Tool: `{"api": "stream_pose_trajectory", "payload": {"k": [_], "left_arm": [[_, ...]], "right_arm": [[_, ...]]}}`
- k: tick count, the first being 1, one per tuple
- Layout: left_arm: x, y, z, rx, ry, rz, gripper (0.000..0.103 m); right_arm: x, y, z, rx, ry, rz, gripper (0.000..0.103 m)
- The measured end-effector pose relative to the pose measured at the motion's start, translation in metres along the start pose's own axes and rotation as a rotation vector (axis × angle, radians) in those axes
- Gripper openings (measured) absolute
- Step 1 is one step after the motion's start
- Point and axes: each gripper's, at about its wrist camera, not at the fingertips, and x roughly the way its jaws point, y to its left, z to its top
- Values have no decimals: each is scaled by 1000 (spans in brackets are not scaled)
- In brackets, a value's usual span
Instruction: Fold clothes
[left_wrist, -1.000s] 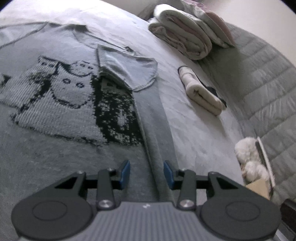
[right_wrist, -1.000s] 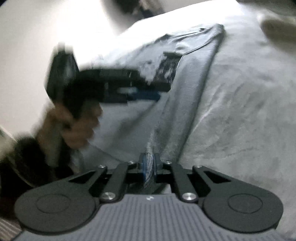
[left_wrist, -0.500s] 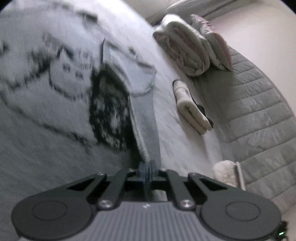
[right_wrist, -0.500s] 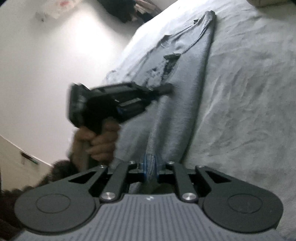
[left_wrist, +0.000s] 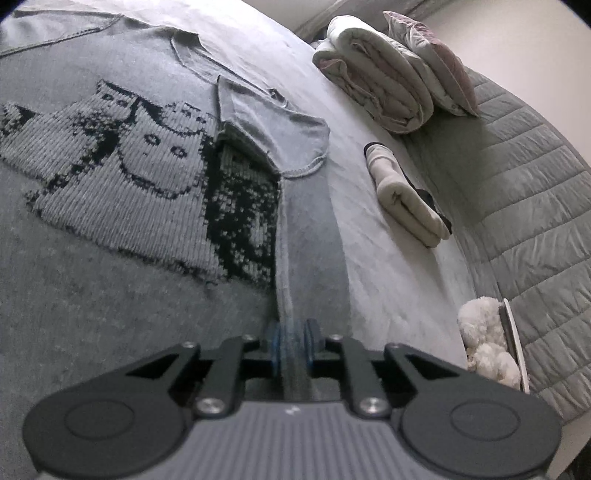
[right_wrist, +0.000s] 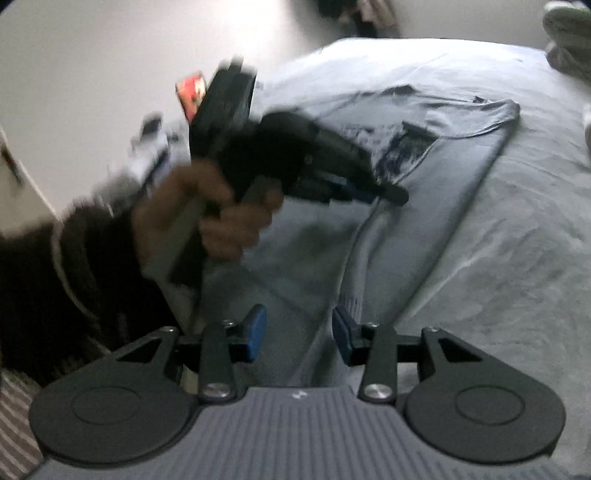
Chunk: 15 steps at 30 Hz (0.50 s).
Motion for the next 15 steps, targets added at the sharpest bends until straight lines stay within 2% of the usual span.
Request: {"api": "stream_pose_trajectory", "payload": {"k": [1,5,6,15], "left_arm": [[0,0,-1,3,-1,0,12],[1,-2,-2,25,-7,10,11],[2,-3,-2,35,-10,16,7],[2,-7,-3,84,-19,39,5]], "right_arm": [[3,2,-3,-16,17,-22,44],[7,0,-11,-46,45,-81,29],[7,-1,-10,-41,46,-86,25],[-5,-1,-9,-45,65,-78,24]]}}
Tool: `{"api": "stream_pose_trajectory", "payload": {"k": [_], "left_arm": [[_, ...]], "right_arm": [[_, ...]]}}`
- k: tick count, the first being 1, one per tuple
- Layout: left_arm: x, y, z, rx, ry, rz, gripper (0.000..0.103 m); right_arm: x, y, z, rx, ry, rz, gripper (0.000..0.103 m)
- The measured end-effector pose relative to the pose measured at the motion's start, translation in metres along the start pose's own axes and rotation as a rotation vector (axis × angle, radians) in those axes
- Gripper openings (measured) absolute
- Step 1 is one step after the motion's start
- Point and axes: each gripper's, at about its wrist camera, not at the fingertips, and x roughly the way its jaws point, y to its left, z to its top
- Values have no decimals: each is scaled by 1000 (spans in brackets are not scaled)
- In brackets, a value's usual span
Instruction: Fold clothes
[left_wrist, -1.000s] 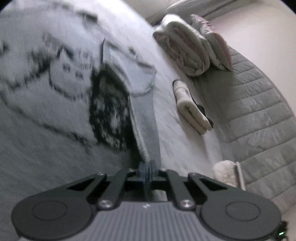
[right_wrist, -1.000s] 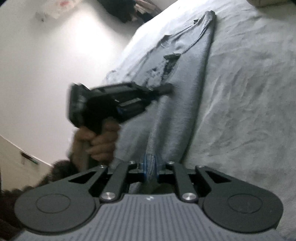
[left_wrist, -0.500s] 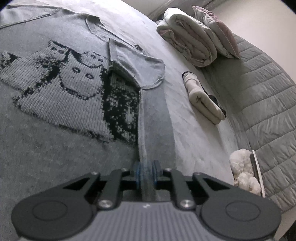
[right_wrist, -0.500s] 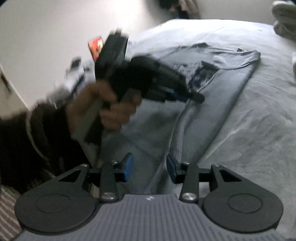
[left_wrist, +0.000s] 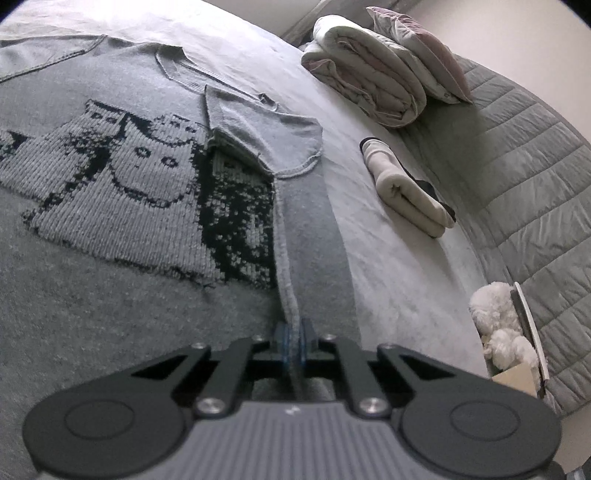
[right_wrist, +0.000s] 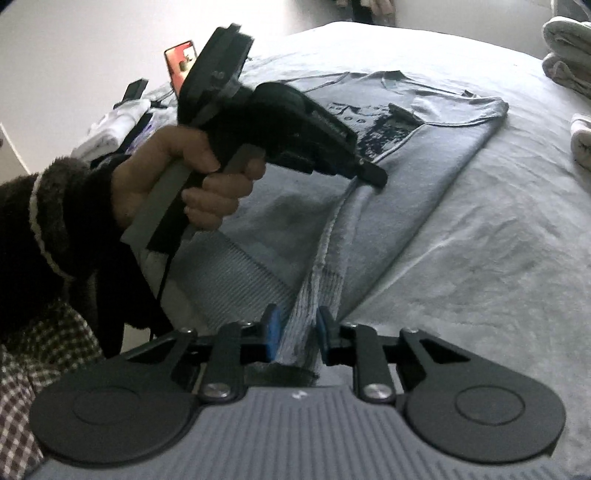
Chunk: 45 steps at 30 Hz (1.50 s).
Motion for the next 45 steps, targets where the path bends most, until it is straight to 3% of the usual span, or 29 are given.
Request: {"api": "stream_pose_trajectory", "payload": {"k": [4,6,15,22,26,29,31,36,39,43,45], "left_arm": [[0,-3,-1,11,-6,10,5],[-2,-4,-1,21,-9,18,4],[-14,-6,5,52,-30,-4,4],[-13,4,5,97,-15,63,6],[-22,10,9,108,-14,60,15],[-32,17,17,121,-42,74,31],[-37,24,23,117,-59,84,33],[-48,43,41,105,-87,117,44],[-56,56,53,92,-107,144,55],[-68,75,67,68,-145,184,63],[-74,85,73,62,-169,223,67]], "right_arm": [[7,2,-3,-5,42,-19,24],[5,3,-3,0,42,-15,14],[-20,19,22,-28,-50,90,10],[22,43,31,-82,77,192,17],[26,53,38,-141,74,206,18],[25,42,50,-106,30,179,19],[29,33,57,-76,14,148,22],[51,6,74,24,7,77,36],[70,-3,85,51,45,56,36],[94,0,89,-6,179,46,41],[92,4,95,-21,172,55,43]]}}
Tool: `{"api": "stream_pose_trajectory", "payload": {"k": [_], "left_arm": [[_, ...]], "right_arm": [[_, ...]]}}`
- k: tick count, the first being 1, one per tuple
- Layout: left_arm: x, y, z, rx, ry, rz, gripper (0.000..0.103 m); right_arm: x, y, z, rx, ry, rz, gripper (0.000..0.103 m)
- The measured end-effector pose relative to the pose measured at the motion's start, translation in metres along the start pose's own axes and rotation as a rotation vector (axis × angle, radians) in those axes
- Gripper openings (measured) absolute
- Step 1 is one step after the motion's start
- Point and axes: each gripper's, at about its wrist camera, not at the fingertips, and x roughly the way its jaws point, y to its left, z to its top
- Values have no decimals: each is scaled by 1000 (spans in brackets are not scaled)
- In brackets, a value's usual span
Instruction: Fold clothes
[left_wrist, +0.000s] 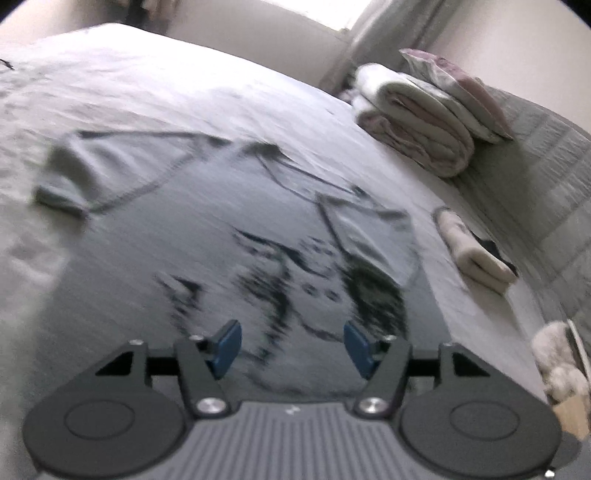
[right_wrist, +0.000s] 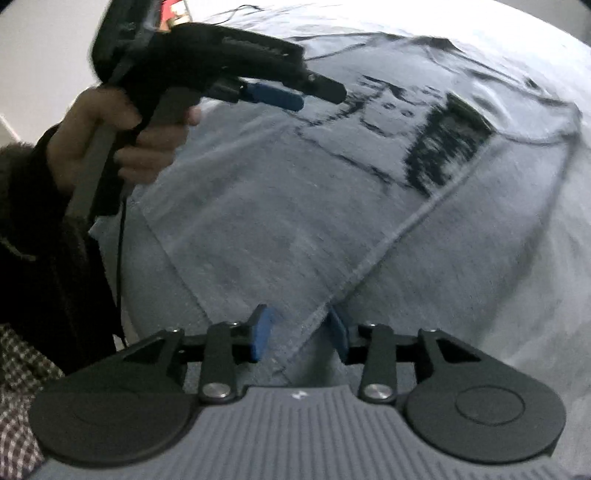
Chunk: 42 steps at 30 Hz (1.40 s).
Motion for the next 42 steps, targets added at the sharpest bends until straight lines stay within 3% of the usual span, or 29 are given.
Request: {"api": "stream_pose_trajectory", "payload": {"k": [5,12,18,21,25,31,37,38,39,40,42], "left_arm": [[-3,27,16,-32,-20,121,70],[-7,62,46,-50,-51,261,71],[-2,96,66,-85,-89,370,71],[4,114,71,-153,-67,378,67],[6,131,74,-256,-75,343,64],[26,140,93,-239,-132,357,60],[50,143,99,-140,-186,406,47],[53,142,99,-118,-193,419,41],[55,140,99,-96,-201,426,22],[55,139,100,-88,-205,422,9],[55,136,102,-90,-208,406,5]], "right_arm": [[-14,-8,14,46,-88,78,44],[-7,-36,71,98,-113,-53,45],[-1,-62,123,172,-300,-81,45],[9,-72,137,191,-392,-119,45],[31,-87,151,186,-448,-170,45],[49,-109,153,211,-539,-186,45],[56,-136,145,295,-598,-169,45],[56,-140,144,310,-603,-158,45],[57,-143,143,323,-609,-141,45],[58,-146,142,329,-612,-130,45],[61,-149,142,335,-609,-131,45]]}}
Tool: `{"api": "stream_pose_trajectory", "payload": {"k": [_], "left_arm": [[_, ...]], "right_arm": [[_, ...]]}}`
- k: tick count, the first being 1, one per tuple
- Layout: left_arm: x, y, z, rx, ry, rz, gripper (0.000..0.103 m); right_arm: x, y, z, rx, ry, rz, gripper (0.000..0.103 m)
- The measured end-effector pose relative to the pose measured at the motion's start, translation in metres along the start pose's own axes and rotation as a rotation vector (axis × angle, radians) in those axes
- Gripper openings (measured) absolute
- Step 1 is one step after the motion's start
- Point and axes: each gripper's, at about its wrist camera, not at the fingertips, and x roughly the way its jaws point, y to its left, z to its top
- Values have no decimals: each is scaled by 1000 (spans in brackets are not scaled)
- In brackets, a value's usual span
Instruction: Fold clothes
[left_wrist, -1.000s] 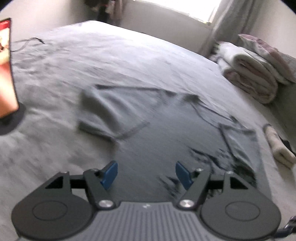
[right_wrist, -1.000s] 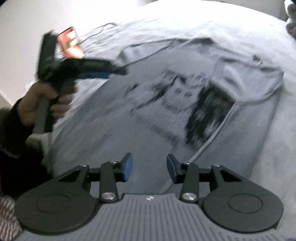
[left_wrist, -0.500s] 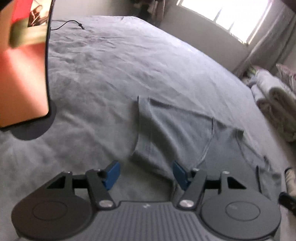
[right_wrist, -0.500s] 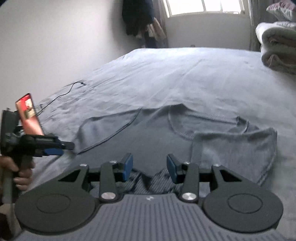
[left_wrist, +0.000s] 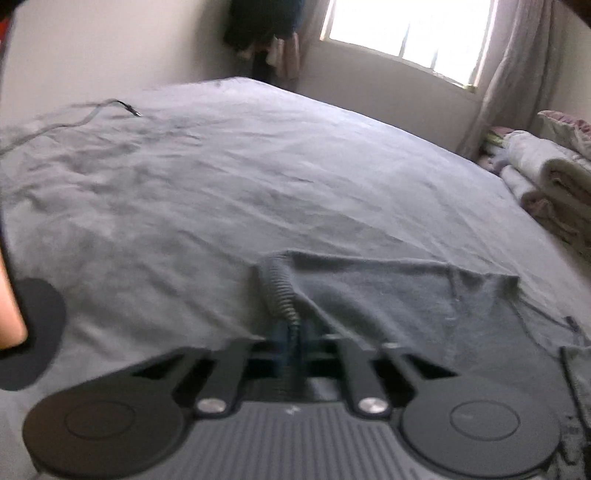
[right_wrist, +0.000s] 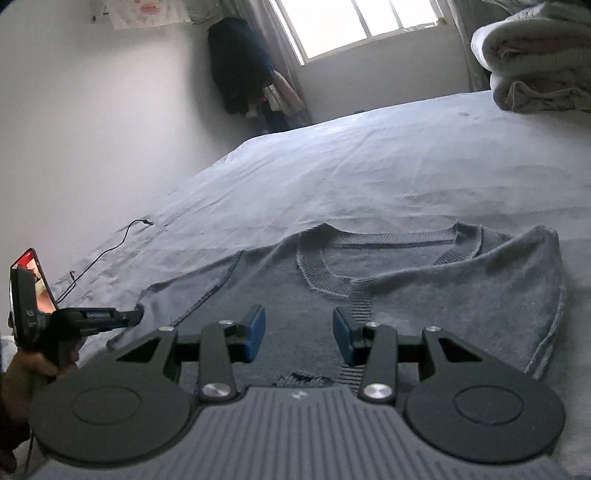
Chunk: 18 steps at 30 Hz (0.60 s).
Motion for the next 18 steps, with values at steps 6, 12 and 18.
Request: {"api": "stream_pose_trajectory", "payload": {"k": [6,12,18], "left_arm": [[-28,-34,13,74,-91,-71,4],[-50,-88,20,166,-96,-193,4],[-51,-134,3,246,-29,-300,5]], "right_arm": [[5,-13,-3,74,26,5,45],[2,-18,-2,132,30,56,45],[2,-29,-1,222,42,101,45]]}}
